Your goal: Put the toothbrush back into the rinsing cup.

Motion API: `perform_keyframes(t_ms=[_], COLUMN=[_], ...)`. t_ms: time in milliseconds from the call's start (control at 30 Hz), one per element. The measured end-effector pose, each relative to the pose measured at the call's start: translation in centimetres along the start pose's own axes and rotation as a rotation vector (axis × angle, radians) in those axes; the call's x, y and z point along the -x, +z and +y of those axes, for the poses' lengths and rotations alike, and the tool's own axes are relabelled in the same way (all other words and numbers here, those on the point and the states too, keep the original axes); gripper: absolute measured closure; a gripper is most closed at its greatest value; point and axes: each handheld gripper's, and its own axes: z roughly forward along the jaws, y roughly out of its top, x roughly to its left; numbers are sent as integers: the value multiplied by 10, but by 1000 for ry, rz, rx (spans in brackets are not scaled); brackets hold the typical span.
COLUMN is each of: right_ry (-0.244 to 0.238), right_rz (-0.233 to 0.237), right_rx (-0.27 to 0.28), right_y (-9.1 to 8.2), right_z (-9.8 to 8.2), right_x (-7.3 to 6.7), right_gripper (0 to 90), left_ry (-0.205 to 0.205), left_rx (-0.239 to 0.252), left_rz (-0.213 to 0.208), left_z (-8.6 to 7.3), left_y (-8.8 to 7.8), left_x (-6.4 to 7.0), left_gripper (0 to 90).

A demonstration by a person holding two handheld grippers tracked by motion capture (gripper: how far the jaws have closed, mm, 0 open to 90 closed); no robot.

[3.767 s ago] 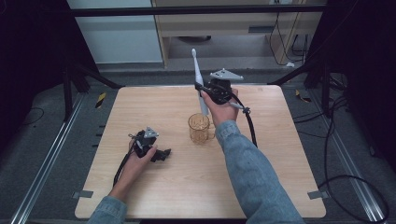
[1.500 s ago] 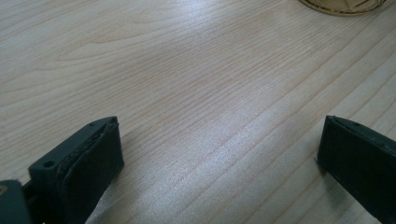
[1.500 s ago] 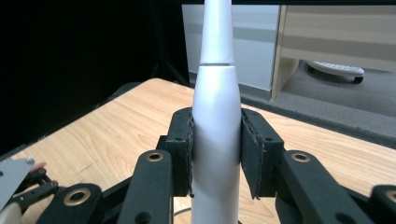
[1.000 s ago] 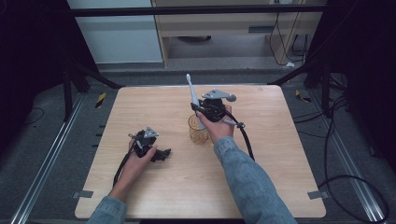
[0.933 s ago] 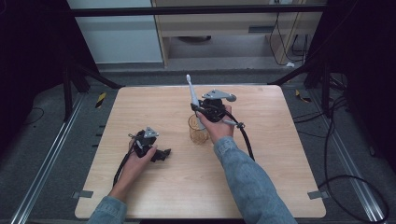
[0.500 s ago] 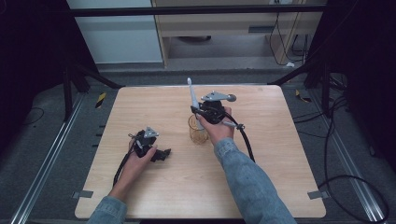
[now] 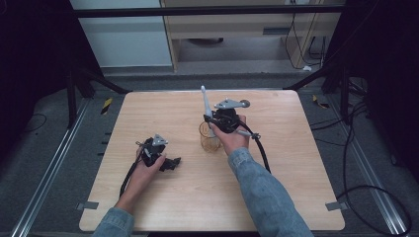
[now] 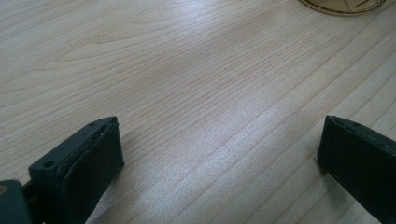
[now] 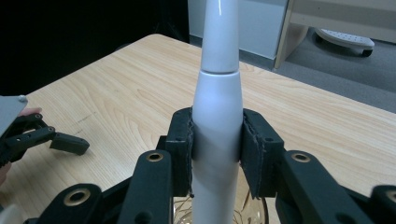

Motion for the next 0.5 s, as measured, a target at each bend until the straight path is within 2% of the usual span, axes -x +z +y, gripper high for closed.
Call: perform_keyframes(t_ms=[500], right_ry=[4], right_rz=[-10], right_rx=[-14], right_y=[-1], right_z=[-6], right_x=[2], right_gripper=[665], left_ry=[-3], left_rx=[0], left_rz=[-1], left_z=[0], left_y=[0], left_x=[0], left_gripper=[0])
